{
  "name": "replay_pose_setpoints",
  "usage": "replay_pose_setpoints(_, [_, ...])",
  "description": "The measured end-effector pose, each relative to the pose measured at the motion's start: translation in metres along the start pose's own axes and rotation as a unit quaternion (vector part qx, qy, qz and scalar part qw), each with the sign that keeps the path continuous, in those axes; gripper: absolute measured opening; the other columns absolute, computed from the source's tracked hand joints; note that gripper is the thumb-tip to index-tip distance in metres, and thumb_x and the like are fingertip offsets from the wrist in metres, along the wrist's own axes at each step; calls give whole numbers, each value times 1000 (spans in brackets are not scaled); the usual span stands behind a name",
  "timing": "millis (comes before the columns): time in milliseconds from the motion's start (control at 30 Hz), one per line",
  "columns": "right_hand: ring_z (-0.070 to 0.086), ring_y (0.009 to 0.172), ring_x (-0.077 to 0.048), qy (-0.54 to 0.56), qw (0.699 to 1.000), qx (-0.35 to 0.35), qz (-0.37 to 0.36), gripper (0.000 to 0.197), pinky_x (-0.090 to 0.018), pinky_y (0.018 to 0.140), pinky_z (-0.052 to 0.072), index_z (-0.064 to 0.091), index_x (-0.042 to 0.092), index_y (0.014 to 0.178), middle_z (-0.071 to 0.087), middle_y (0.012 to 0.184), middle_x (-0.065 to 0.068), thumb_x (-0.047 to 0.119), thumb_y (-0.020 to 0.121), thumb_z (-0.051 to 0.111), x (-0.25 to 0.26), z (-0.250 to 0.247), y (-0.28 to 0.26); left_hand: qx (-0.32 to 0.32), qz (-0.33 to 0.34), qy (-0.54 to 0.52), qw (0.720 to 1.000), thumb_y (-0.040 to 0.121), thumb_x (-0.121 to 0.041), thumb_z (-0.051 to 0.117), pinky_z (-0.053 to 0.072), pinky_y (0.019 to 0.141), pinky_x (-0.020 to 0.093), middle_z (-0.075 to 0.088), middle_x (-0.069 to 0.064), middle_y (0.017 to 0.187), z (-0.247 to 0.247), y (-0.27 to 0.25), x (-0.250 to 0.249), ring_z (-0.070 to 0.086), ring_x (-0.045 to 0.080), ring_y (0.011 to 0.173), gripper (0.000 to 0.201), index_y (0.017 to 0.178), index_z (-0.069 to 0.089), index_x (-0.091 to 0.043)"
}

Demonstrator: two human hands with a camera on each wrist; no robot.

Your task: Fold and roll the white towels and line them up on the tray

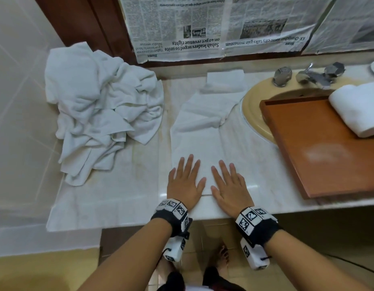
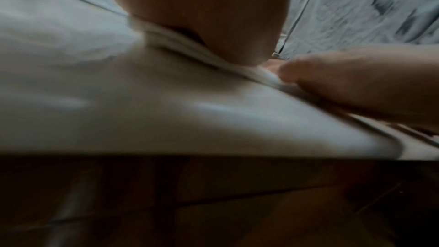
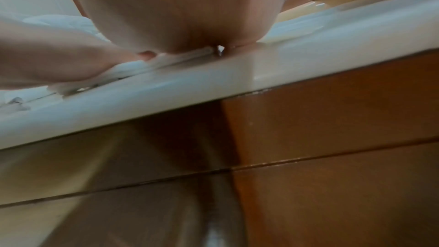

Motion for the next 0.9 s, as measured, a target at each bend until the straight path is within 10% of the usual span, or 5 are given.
replay_pose_setpoints(267, [-20,146,-19,31,999,-11,18,81,-39,119,-1,-5,34,153,-25,157,9,64,78,-3,-1,-9,1,-7,-50,-36,998,95,-58,8,-2,120,36,-26,-6,158,-2,-7,30,-18,14,147,70,154,-9,-25])
replay_pose_setpoints(400, [12,145,-23,186,978,-54,75,51,-36,117,17,38,32,142,10,156,-3,43,93,48,-12,-32,-4,2,-55,-34,998,100,-54,16,-2,120,37,-26,-5,158,-2,-7,29,-19,15,147,67,154,-9,-24])
replay_pose_setpoints(533, [54,104,-24,346,920,-49,176,35,-27,85,45,49,24,125,41,122,-7,24,91,58,-31,-43,-14,7,-50,-31,998,100,-54,16,0,121,38,-26,-5,158,-2,-8,30,-19,15,147,67,154,-8,-24])
replay_pose_setpoints(667, [60,61,-19,440,877,56,184,38,-24,51,47,47,28,116,62,98,-12,14,84,61,-21,-30,-25,5,-47,-30,998,100,-55,16,-1,120,38,-25,-6,158,-3,-12,31,-19,15,147,67,154,-8,-25])
replay_pose_setpoints(900, [52,97,-16,395,908,-41,136,36,-22,82,41,64,24,98,58,112,-2,-6,83,51,-16,-38,-32,38,-52,-48,997,100,-52,23,1,119,43,-15,-4,161,-11,-12,30,-9,17,149,65,155,6,-22])
Point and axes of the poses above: each hand's wrist, its own y-axis towards the middle knuckle, its own z-axis out of the palm, x = y × z, the point moved 10 cm from there along y, towards the middle knuckle
